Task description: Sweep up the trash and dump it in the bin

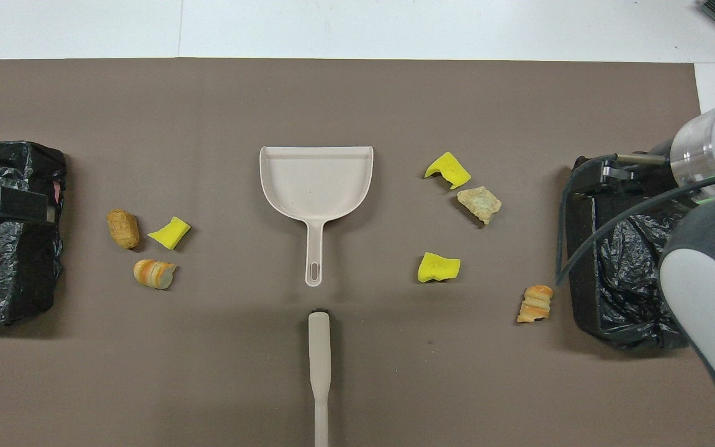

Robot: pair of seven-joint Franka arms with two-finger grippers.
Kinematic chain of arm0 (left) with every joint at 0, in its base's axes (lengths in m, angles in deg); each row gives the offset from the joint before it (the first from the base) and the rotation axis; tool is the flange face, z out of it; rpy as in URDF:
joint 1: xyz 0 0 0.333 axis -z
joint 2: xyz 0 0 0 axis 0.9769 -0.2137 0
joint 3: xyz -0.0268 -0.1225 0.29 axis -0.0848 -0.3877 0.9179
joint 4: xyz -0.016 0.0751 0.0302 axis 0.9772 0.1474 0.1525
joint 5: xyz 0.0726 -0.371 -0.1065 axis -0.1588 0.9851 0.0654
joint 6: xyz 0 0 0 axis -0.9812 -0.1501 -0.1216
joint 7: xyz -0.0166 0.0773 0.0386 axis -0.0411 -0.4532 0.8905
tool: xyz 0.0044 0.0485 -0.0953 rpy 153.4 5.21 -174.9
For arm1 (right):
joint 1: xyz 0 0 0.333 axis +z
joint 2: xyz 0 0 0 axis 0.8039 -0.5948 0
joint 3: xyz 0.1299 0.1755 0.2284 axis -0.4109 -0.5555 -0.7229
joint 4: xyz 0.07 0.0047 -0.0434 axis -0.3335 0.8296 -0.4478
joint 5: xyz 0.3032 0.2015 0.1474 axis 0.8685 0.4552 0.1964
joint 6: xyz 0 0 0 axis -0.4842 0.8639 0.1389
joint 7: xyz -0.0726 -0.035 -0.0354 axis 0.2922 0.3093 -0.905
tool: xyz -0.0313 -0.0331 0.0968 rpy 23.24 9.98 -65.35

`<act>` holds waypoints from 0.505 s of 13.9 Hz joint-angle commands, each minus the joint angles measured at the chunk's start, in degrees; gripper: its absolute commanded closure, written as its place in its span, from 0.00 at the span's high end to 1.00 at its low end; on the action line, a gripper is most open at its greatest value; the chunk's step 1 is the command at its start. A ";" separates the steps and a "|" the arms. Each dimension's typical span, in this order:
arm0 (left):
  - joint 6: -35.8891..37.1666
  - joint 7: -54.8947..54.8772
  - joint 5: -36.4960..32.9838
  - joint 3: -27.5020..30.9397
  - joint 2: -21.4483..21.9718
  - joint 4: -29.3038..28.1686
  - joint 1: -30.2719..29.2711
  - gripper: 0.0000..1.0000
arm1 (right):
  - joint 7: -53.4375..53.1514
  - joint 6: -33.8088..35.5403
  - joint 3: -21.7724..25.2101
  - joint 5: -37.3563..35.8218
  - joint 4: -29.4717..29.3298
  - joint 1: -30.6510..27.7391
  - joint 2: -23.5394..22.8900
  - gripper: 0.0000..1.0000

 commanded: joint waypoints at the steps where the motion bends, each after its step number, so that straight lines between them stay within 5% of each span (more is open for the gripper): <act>1: 0.45 0.52 0.12 0.09 0.77 -0.61 0.64 1.00 | -0.11 -1.09 -0.28 1.00 1.29 -0.55 1.05 1.00; 7: 0.45 0.52 0.21 0.09 1.29 -1.49 0.03 1.00 | -3.60 -5.04 -0.90 1.00 3.14 4.00 -0.08 1.00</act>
